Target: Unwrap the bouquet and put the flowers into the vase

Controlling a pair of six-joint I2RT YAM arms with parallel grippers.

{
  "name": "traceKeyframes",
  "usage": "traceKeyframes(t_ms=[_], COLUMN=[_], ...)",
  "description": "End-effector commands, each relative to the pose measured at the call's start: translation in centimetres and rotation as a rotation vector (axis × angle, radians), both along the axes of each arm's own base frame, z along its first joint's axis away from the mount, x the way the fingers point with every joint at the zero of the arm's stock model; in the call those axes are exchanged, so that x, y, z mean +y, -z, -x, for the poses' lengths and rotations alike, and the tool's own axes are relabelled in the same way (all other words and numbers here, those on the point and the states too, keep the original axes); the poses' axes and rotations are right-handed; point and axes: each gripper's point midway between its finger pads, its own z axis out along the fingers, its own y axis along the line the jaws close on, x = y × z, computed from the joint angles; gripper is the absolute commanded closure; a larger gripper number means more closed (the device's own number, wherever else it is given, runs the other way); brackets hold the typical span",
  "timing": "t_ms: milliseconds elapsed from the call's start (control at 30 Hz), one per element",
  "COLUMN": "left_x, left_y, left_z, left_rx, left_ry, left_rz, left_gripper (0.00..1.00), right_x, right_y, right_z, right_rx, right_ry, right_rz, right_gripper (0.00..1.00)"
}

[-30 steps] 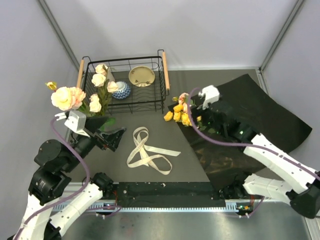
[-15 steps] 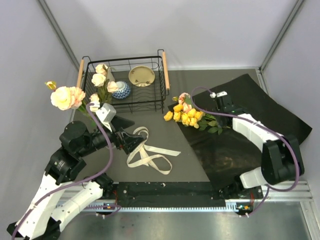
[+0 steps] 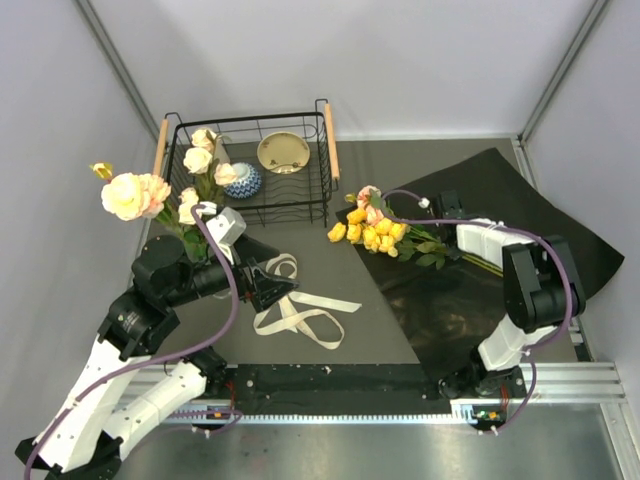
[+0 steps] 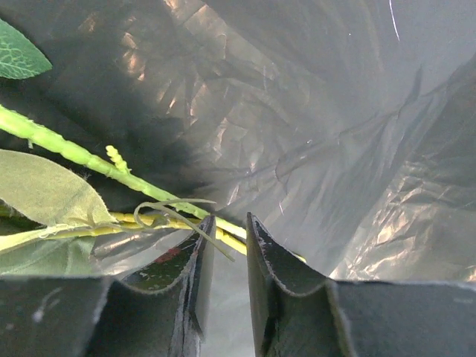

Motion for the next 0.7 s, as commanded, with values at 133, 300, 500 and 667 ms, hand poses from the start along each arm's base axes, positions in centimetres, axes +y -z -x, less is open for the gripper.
traceKeyframes(t_ms=[133, 300, 500, 667], left_x=[0.3, 0.3, 0.2, 0.3], left_y=[-1.2, -1.0, -0.9, -0.7], left_z=[0.6, 0.4, 0.0, 0.0], left_rx=[-0.063, -0.057, -0.055, -0.052], left_ry=[0.016, 0.007, 0.000, -0.008], left_rz=[0.008, 0.003, -0.003, -0.005], left_gripper=[0.03, 0.02, 0.03, 0.03], right_x=[1.0, 1.8, 2.5, 3.7], right_y=[-0.5, 0.0, 1.1, 1.3], right_z=[-2.8, -3.1, -3.5, -3.4], right_rx=[-0.037, -0.028, 0.000, 0.005], right_ry=[-0.066, -0.088, -0.115, -0.154], right_rz=[-0.025, -0.062, -0.087, -0.103], right_gripper=[0.80, 0.80, 0.77, 0.70])
